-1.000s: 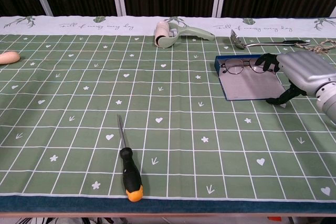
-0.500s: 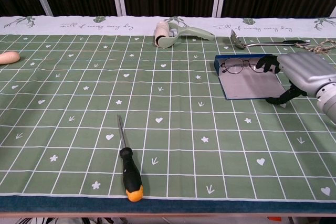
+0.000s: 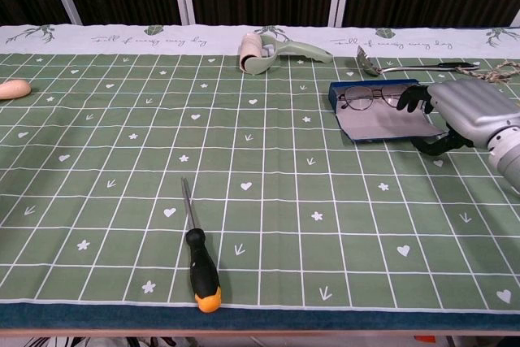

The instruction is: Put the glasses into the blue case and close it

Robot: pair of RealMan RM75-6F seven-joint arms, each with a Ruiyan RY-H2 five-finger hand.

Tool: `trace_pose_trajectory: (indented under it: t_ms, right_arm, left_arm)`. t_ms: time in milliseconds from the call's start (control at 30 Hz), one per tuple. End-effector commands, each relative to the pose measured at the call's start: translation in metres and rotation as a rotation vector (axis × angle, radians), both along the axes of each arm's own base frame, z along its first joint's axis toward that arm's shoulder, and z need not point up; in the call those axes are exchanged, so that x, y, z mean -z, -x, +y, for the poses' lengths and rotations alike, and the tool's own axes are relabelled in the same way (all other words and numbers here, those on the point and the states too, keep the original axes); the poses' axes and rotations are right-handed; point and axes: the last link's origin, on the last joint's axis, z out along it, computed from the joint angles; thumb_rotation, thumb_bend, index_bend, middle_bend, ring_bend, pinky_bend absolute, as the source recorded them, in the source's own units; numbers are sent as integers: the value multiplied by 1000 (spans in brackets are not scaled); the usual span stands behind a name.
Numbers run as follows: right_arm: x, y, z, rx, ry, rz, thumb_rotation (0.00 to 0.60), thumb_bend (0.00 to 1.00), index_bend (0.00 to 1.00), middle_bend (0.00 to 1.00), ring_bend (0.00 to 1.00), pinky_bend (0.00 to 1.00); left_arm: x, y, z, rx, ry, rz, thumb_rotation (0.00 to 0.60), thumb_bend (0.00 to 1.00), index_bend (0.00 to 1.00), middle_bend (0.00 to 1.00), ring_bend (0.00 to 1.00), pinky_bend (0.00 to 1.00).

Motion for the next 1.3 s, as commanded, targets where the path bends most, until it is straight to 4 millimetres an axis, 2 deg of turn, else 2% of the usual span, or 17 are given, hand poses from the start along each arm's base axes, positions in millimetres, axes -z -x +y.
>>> trace_pose_trajectory:
  t_ms: [33, 467, 667, 933, 1300]
  right_arm:
    - [0, -1, -2, -1, 3, -1, 600, 444, 354, 348, 368, 375]
    - [-2, -14, -21, -10, 34, -21, 600, 448, 385, 353, 373, 382]
    - [-2, -26, -37, -22, 53, -21, 600, 456, 392, 354, 375, 384]
    - [-3, -30, -57, -15, 42, 22, 600, 457, 397, 354, 375, 384]
    - [2, -29, -59, 4, 8, -4, 600, 449, 542, 354, 375, 384]
  left_arm:
    - [0, 0, 0, 0, 0, 0, 600, 312, 104, 0, 0, 0]
    - [0, 0, 0, 0, -1, 0, 600, 312, 105, 0, 0, 0]
    - [-1, 0, 0, -1, -2, -2, 600, 312, 106, 0, 0, 0]
    - [-1, 1, 0, -4, -4, -5, 600, 312, 110, 0, 0, 0]
    - [-1, 1, 0, -4, -2, -5, 600, 312, 112, 0, 0, 0]
